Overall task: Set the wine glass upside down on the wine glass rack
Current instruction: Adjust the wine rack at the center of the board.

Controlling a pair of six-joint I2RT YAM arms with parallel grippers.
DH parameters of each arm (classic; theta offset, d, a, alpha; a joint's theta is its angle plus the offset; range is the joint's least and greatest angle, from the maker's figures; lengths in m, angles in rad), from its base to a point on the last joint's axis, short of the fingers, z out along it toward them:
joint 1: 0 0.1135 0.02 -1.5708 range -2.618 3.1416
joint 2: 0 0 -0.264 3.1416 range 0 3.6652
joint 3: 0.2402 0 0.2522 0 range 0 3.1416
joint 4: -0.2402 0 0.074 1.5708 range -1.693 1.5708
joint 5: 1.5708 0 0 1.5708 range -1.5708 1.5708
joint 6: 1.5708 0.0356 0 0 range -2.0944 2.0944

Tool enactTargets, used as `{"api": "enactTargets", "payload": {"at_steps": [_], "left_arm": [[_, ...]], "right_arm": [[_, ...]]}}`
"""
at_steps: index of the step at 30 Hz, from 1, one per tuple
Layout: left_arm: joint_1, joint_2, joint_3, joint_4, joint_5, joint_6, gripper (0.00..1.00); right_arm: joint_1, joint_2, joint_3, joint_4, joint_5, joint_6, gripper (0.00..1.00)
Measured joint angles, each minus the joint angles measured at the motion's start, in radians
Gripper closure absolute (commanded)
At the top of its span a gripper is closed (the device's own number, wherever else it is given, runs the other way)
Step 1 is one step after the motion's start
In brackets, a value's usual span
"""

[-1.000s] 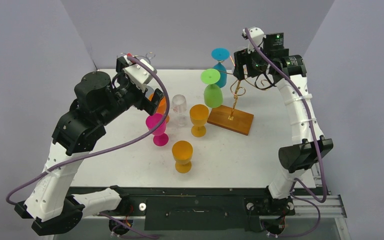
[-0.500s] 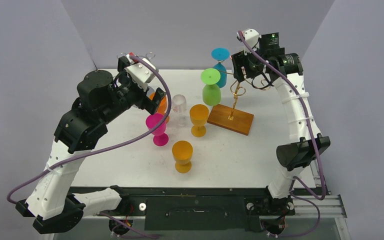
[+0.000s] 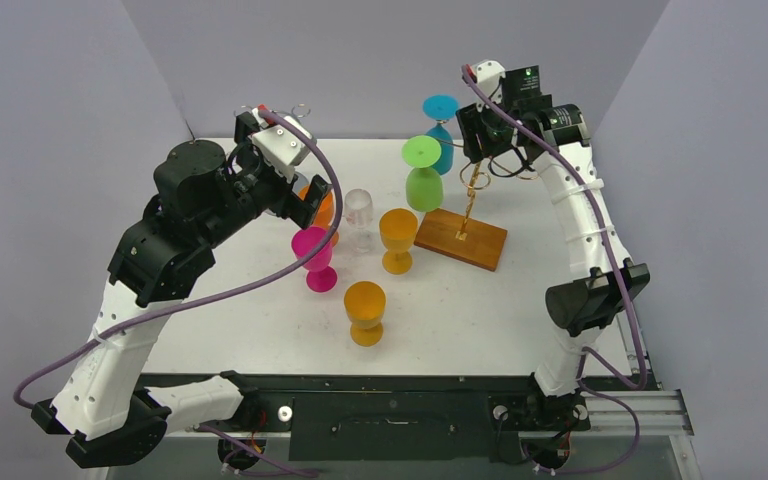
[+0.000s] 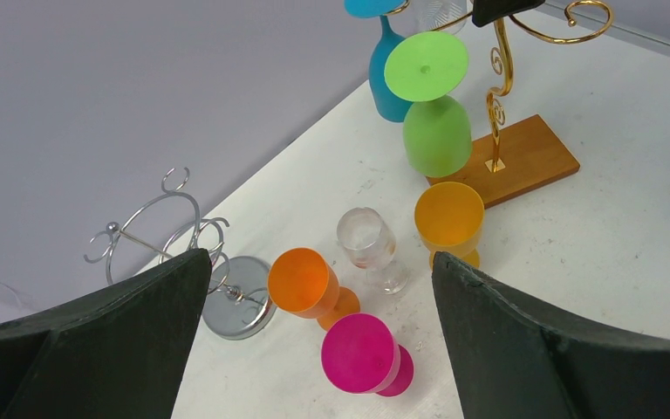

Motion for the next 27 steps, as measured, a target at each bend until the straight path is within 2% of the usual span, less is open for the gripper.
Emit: {"api": "enactTargets", "payload": {"at_steps": [4, 16, 27], "left_arm": [[0.000, 0.000, 0.000, 0.000, 0.000, 0.000, 0.04], [0.000, -0.013, 0.000, 0.000, 0.000, 0.000, 0.04], [0.000, -0.040, 0.000, 0.000, 0.000, 0.009, 0.04]], "right_arm": [[0.002, 0.000, 0.000, 0.002, 0.012, 0.026, 1.00], [0.046, -0.072, -0.169, 0.210, 0.224, 0.270, 1.00], [0.165, -0.216, -0.428, 0.420, 0.481, 0.308, 1.00]]}}
